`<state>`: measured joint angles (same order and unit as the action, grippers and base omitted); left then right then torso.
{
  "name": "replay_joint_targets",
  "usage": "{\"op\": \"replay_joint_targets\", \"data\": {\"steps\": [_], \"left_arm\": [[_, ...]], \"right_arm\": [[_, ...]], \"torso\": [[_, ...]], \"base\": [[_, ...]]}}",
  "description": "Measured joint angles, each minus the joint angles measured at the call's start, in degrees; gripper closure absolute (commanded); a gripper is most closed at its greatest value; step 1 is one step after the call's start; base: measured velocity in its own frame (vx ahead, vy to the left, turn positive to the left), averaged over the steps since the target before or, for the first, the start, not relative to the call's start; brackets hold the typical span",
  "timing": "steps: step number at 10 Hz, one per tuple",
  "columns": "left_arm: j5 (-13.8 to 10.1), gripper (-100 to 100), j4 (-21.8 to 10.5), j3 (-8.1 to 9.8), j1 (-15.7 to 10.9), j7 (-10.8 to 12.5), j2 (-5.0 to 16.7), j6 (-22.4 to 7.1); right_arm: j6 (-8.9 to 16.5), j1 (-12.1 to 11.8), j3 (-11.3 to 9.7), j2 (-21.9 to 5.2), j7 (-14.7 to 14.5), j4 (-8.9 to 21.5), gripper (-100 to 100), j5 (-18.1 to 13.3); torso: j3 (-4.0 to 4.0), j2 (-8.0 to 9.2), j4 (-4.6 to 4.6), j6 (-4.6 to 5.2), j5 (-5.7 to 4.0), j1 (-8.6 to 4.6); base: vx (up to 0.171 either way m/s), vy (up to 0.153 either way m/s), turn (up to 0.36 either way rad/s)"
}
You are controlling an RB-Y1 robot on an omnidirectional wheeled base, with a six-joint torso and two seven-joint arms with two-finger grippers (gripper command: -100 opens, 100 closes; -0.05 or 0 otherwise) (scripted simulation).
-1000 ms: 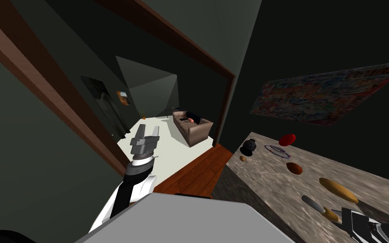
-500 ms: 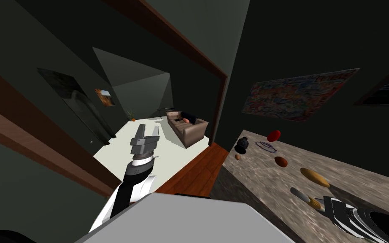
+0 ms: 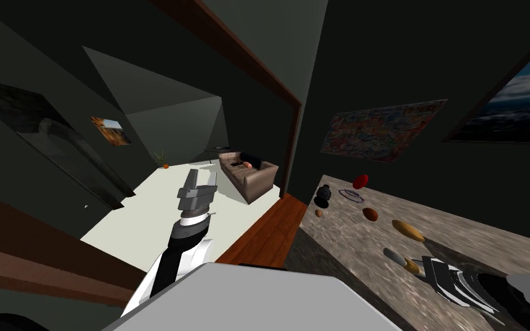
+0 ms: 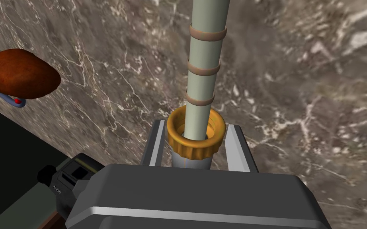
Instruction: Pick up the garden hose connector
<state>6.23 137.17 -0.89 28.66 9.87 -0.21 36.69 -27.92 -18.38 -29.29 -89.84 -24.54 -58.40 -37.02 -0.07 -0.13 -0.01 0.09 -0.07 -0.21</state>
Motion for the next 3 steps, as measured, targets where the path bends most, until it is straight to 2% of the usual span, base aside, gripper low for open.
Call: {"op": "replay_joint_targets", "data": {"steps": [1,2,3], "left_arm": [[0.0,0,0.0,0.00,0.0,0.0,0.0,0.0],[0.0,0,0.0,0.00,0.0,0.0,0.0,0.0],[0.0,0,0.0,0.00,0.0,0.0,0.0,0.0]], "right_arm": [[0.4,-0.1,0.3,-0.5,0.2,-1.5,100,-0.6],[1.0,-0.9,0.7,-1.1,0.2,-3.3,100,-0.7],[1.2,-1.0,0.7,-1.1,0.2,-3.6,0,-0.7]], "torso": [[0.00,0.00,0.00,0.10,0.02,-0.03],[0.01,0.03,0.00,0.00,-0.02,0.00],[0.09,0.16,0.03,0.00,0.00,0.00]], "base": [[0.064,0.000,-0.136],[0.008,0.009,-0.019],[0.000,0.000,0.000]]}}
